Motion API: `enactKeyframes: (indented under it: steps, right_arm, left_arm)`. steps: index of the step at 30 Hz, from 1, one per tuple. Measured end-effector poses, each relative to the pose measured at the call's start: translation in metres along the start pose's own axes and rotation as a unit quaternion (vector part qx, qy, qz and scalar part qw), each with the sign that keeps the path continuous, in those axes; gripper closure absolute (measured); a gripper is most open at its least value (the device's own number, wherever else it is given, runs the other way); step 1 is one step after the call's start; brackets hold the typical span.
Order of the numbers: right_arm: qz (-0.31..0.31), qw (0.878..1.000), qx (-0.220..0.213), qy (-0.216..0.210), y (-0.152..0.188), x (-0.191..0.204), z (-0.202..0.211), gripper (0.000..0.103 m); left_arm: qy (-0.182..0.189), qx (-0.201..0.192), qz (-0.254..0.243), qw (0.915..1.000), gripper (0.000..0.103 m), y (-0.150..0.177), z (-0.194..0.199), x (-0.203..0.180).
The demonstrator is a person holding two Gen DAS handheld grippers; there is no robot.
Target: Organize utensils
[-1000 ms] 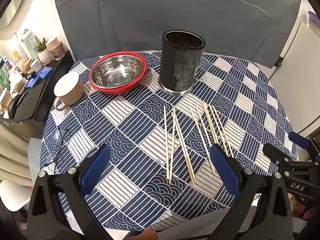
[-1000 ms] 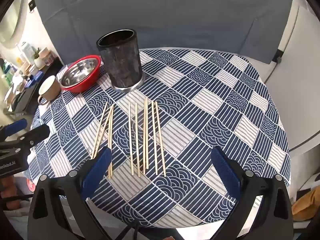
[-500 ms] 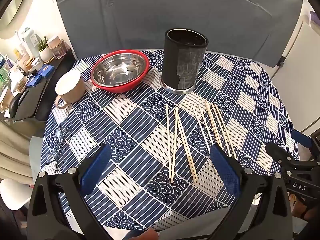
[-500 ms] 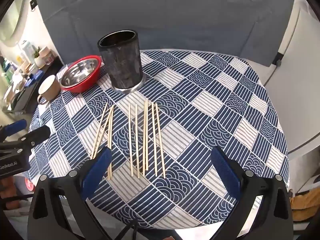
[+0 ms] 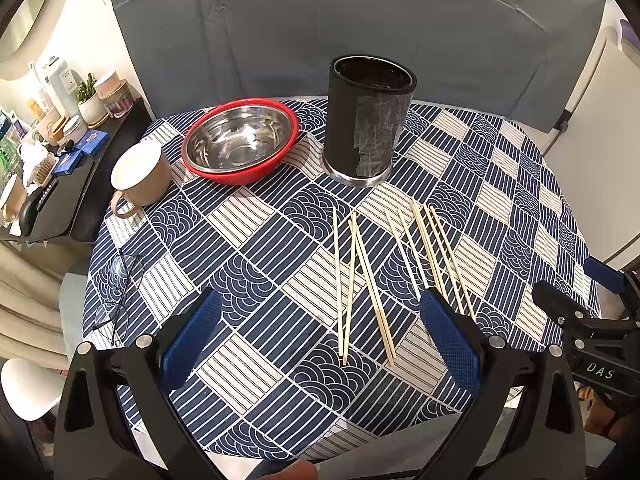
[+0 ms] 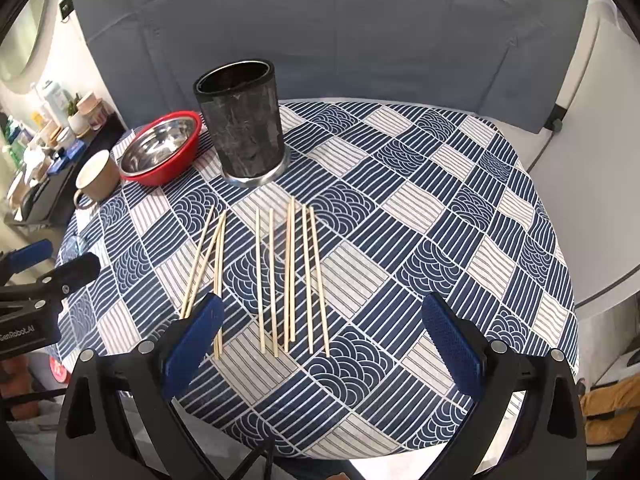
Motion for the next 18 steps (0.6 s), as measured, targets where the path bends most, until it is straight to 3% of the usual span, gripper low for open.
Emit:
enactKeyframes:
  steps: [18]
  right_arm:
    - [0.007,1.0,0.005,0.001,0.0043,-0.0001,-0.0026,0.008]
  left_arm:
    - [-0.006,0.005,-0.009,0.9999,0.006,-0.0002,0.0021,-0.005]
Point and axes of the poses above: each gripper's, at about its wrist camera, not at the fingertips, and z roughly against the way its jaws point, x to its left, y to its underside, the point moved 9 cm from there along -z, roughly the way its jaws point, and after that the axes turned 7 degrees about -z, right-handed, at the moved point
